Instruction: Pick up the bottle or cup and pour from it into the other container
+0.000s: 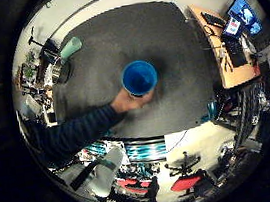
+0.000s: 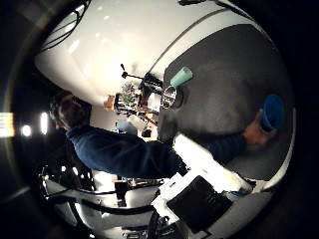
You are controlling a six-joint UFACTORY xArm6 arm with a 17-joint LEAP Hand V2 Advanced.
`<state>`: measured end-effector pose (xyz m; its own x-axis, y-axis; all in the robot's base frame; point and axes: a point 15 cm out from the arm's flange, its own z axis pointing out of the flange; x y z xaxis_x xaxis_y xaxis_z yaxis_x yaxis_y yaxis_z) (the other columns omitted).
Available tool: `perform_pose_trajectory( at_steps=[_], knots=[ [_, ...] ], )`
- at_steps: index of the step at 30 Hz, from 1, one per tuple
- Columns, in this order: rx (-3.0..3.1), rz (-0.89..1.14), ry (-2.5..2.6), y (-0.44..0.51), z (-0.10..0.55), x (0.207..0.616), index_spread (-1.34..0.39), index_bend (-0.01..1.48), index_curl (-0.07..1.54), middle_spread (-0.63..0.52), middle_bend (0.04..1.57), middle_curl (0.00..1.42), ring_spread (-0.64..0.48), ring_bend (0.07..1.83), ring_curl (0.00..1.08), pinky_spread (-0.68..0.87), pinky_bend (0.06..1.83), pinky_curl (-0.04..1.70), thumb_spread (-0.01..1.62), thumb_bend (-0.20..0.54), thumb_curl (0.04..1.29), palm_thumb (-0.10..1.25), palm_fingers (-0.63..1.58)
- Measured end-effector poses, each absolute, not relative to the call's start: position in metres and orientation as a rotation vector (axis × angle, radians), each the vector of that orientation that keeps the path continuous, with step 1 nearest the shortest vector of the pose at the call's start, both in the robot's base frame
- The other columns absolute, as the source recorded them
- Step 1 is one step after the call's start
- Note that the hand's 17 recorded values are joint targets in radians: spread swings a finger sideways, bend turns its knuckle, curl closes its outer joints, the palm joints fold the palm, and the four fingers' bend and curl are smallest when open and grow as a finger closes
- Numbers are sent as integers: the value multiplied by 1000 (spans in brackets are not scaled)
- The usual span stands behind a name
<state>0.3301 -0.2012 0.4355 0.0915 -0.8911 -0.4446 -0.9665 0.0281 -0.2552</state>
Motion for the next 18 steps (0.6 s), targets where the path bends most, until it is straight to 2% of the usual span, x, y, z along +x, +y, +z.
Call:
perform_pose_trajectory(
  at_steps=[18],
  knots=[
    [-1857, 172, 1832, -217, 440, 321, -317, 149, 257, 49, 226, 332, 178, 406, 238, 455, 565, 265, 1053, -24, 378, 663, 146]
  ],
)
